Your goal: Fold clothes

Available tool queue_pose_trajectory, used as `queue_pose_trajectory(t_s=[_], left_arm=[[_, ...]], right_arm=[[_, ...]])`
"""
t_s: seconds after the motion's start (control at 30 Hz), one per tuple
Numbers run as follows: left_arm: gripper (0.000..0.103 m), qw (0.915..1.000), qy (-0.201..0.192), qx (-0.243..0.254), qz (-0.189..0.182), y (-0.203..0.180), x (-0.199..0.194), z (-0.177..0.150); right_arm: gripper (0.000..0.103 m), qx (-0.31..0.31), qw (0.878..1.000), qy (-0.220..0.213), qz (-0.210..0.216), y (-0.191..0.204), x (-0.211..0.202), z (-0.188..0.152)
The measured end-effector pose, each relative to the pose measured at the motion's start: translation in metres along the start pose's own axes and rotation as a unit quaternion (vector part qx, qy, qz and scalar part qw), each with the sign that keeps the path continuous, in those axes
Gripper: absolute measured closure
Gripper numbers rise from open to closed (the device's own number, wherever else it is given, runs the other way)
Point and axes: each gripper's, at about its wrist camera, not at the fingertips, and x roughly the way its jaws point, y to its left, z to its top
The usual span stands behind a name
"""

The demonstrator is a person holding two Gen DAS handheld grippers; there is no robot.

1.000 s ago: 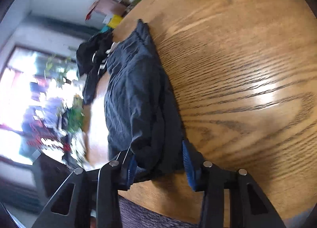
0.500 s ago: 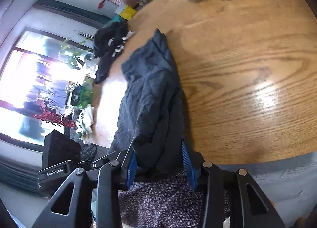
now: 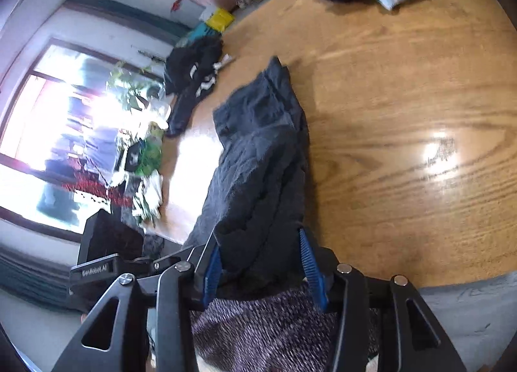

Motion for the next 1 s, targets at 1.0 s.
queue_pose_trajectory(t_s=[1.0], left_arm=[[0.037, 0.9841, -0.151, 0.081, 0.050, 0.021, -0.059, -0.025]], right_arm=[[0.042, -0.133, 0.988, 0.050, -0.056, 0.042, 0.090, 0.049]])
